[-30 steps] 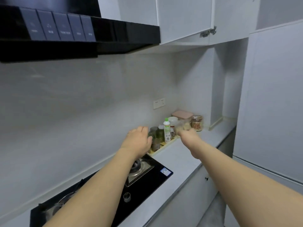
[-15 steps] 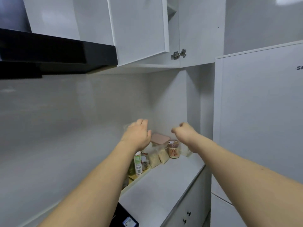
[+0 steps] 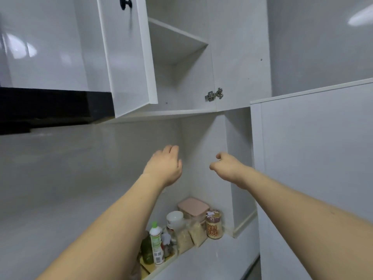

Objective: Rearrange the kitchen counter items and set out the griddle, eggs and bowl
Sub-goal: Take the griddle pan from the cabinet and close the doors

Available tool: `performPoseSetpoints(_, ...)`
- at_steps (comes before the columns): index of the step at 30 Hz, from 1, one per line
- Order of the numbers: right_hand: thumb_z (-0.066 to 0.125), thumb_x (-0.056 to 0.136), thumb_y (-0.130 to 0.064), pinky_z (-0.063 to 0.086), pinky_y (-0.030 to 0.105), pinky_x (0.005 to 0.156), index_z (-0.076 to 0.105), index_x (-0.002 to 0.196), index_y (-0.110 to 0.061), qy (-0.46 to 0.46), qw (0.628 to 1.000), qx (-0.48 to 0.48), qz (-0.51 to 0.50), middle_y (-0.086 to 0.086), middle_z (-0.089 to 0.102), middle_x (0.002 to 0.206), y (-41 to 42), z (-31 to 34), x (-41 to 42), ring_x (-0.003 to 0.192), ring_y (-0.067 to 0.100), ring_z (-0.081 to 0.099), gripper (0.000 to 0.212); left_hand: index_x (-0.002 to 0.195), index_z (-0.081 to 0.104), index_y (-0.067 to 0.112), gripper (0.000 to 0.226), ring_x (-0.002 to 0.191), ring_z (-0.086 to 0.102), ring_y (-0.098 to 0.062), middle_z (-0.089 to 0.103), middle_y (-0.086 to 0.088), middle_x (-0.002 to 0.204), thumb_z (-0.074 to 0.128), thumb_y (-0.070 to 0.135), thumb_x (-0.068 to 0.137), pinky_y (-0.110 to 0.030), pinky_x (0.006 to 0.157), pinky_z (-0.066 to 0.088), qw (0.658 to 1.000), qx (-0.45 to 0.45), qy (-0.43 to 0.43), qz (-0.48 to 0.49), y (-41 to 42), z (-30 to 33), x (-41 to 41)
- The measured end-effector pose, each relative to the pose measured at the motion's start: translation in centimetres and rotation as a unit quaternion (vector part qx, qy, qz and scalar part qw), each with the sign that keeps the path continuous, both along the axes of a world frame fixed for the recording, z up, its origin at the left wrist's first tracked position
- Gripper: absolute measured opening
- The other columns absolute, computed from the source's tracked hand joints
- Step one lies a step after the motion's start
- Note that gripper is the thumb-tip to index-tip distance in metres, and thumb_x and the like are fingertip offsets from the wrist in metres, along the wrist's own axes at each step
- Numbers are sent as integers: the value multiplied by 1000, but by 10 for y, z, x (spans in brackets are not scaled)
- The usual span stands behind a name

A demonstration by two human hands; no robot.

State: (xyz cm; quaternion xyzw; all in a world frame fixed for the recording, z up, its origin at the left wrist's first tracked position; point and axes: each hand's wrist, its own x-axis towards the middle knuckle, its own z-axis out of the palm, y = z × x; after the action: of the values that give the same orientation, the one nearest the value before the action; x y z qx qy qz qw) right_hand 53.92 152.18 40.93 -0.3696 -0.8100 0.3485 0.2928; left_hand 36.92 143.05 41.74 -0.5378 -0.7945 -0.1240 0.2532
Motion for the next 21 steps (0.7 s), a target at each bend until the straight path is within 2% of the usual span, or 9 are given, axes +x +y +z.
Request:
performPoseSetpoints(4,44,94,-19,36,34,97,29,145,-6,3,999,24,29,14,39,145,38,21,2,127,30,42,54,137,38,9,42,124,43,-36,40,-13,142,34,27,100,-43,102,40,999,17,-19,36,28,18,10)
performPoseSetpoints(10,44,94,-17,39,33,95,33,140,-5,-16,996,49,66,14,46,134,92,33,-8,119,28,48,49,133,41,6,38,122,44,-35,44,-15,139,34,23,99,-39,102,37,996,46,-5,80,68,45,12)
performPoseSetpoints(16,44,94,-15,37,26,86,33,143,-8,45,994,48,90,11,45,138,127,59,-40,117,26,49,50,128,45,3,34,117,46,-37,48,-18,131,35,21,100,-40,97,37,988,112,17,103,101,97,-2)
performPoseSetpoints(21,44,94,-16,37,29,99,34,144,-11,105,987,84,86,7,40,147,158,90,-84,129,25,44,52,120,47,4,29,113,47,-38,50,-20,126,34,19,100,-41,94,37,981,130,50,133,135,123,-33)
